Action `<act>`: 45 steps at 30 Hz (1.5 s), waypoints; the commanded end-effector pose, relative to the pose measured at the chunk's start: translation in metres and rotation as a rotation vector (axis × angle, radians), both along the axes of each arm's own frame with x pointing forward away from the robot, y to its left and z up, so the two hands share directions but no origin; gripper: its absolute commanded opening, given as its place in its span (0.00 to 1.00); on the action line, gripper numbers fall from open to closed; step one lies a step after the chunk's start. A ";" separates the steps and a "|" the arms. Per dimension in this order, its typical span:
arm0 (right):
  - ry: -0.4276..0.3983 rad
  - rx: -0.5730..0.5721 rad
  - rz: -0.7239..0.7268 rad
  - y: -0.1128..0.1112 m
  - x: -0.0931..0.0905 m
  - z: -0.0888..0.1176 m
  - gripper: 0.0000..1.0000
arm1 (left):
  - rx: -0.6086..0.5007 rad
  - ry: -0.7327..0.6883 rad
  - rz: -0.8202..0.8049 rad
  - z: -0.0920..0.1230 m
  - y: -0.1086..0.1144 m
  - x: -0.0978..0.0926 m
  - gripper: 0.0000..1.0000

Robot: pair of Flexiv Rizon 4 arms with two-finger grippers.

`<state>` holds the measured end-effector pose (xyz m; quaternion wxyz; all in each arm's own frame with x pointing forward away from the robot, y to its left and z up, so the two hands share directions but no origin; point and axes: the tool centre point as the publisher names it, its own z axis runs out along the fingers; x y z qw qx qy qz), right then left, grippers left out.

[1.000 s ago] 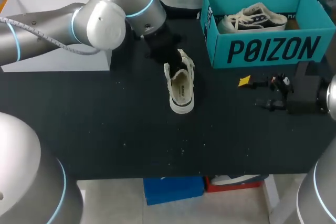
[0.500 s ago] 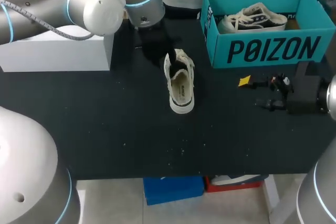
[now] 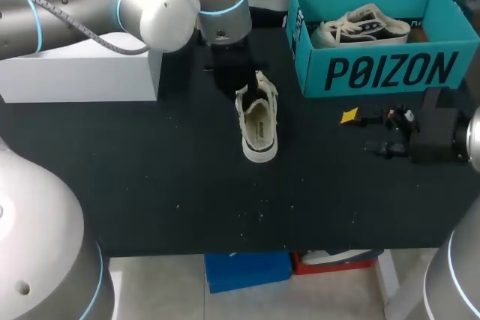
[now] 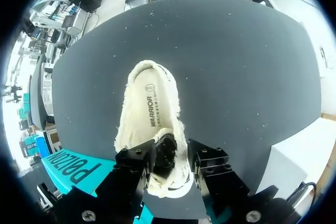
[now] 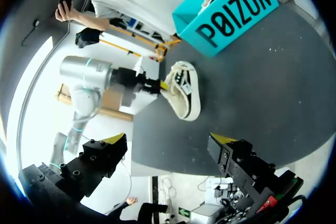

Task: Take the shoe out of the shoebox, open the shoe tongue, remove and reinsert the insole, then place the shoe into the shoebox

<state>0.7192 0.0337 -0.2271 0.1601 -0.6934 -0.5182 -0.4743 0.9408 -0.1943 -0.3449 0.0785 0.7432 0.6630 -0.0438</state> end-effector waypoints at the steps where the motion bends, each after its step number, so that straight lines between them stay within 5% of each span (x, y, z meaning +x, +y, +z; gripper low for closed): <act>1: 0.001 -0.001 -0.001 0.001 0.000 0.000 1.00 | 0.032 0.008 -0.002 -0.009 -0.002 -0.001 0.38; 22: 0.001 -0.001 -0.001 0.001 0.000 0.000 1.00 | 0.074 0.043 0.056 -0.058 0.004 0.002 0.36; 23: 0.001 -0.001 -0.001 0.001 0.000 0.000 1.00 | 0.075 0.045 0.060 -0.058 0.004 0.002 0.34; 24: 0.001 -0.001 -0.001 0.001 0.000 0.000 1.00 | 0.082 0.044 0.061 -0.059 0.004 0.003 0.07; 25: 0.001 -0.001 -0.001 0.001 0.000 0.000 1.00 | 0.083 0.044 0.060 -0.060 0.004 0.003 0.00; 30: 0.001 -0.001 -0.001 0.001 0.000 0.000 1.00 | 0.096 0.040 0.050 -0.063 0.002 0.005 0.00; 38: 0.001 -0.001 -0.001 0.001 0.000 0.000 1.00 | 0.069 0.020 0.033 -0.042 0.001 0.005 0.00; 45: 0.001 -0.001 -0.001 0.001 0.000 0.000 1.00 | 0.023 -0.030 0.039 0.004 0.006 0.003 0.00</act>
